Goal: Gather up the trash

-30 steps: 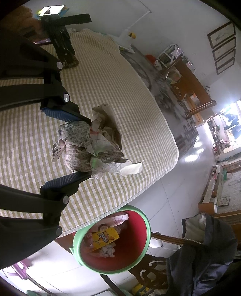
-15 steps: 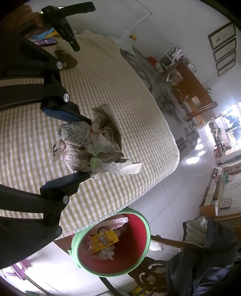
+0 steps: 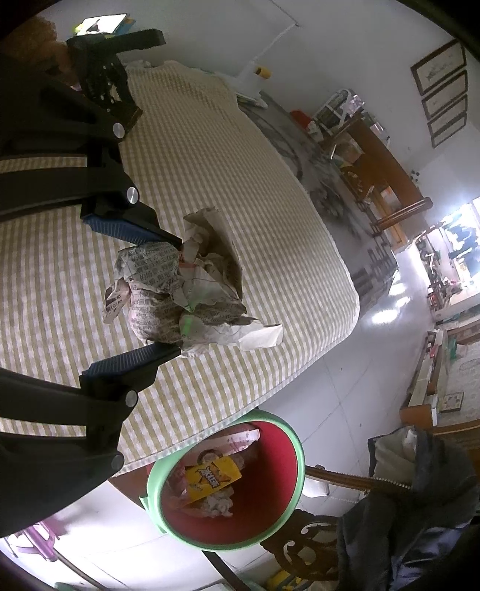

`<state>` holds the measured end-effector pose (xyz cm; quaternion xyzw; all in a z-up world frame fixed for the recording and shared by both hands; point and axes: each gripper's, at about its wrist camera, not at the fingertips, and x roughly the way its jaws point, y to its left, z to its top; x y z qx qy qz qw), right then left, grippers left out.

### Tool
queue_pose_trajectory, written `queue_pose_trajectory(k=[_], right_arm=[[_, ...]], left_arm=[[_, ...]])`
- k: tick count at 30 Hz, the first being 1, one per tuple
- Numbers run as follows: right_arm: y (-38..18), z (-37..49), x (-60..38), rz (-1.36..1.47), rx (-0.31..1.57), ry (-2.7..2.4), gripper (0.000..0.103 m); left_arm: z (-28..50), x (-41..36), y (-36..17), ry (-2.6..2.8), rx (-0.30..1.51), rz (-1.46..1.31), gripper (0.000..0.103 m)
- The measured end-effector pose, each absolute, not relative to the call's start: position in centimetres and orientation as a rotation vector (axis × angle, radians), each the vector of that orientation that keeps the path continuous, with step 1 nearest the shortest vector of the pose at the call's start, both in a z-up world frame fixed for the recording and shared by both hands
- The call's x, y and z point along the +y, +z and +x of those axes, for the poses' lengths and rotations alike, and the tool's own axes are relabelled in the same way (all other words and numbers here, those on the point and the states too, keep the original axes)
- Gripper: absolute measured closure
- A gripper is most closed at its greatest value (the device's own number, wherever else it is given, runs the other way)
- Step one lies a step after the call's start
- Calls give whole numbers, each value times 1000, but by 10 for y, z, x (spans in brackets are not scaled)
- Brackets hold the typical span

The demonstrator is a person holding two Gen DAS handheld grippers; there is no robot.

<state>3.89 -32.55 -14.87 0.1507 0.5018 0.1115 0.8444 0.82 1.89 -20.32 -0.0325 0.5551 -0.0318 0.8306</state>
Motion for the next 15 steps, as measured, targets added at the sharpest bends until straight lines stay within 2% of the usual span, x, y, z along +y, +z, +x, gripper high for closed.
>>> queue_pose_trajectory(k=[2, 7, 15], right_arm=[[-149, 39, -326, 320, 1058, 238, 52], [-149, 39, -329, 320, 1057, 244, 52], [-143, 42, -352, 333, 1040, 222, 52]], left_arm=[[11, 8, -197, -69, 1163, -42, 71], [16, -12, -177, -110, 1113, -50, 78], [29, -59, -129, -172, 997, -51, 80]])
